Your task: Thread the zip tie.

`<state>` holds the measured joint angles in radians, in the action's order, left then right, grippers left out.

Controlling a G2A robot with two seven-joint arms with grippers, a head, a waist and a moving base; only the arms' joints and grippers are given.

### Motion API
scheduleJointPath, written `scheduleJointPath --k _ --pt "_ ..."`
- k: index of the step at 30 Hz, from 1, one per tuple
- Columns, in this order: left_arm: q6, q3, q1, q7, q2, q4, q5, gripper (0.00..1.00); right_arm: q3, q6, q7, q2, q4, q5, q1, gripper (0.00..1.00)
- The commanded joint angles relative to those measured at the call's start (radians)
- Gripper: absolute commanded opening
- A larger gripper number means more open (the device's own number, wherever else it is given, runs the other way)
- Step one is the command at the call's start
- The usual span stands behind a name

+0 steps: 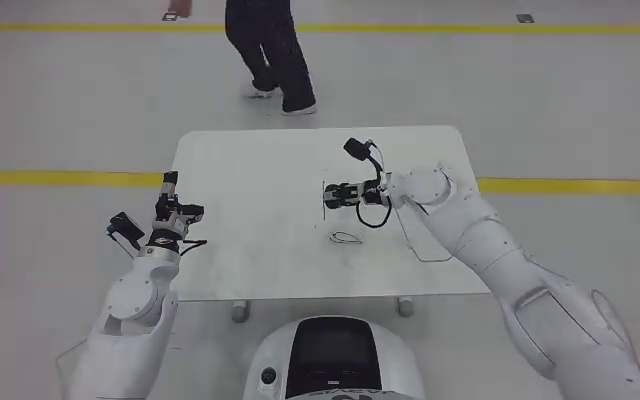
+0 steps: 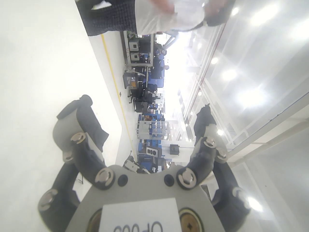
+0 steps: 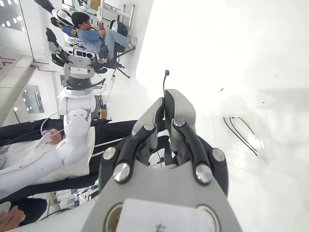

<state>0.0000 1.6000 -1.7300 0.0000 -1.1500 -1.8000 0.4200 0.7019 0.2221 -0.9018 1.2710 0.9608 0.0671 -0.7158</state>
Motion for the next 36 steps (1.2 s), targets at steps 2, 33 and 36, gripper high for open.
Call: scheduleJointPath --k 2,33,36 --pt "0.000 0.000 0.000 0.000 0.000 0.000 0.000 1.00 0.002 -0.002 0.006 0.000 0.001 0.007 -0.005 0.00" --pt "0.000 0.000 0.000 0.000 0.000 0.000 0.000 1.00 0.138 -0.106 0.325 -0.008 0.149 0.164 -0.166 0.00" --pt "-0.007 -0.012 0.012 -0.051 0.000 -0.005 -0.009 1.00 0.152 -0.102 0.358 -0.008 0.172 0.163 -0.186 0.00"
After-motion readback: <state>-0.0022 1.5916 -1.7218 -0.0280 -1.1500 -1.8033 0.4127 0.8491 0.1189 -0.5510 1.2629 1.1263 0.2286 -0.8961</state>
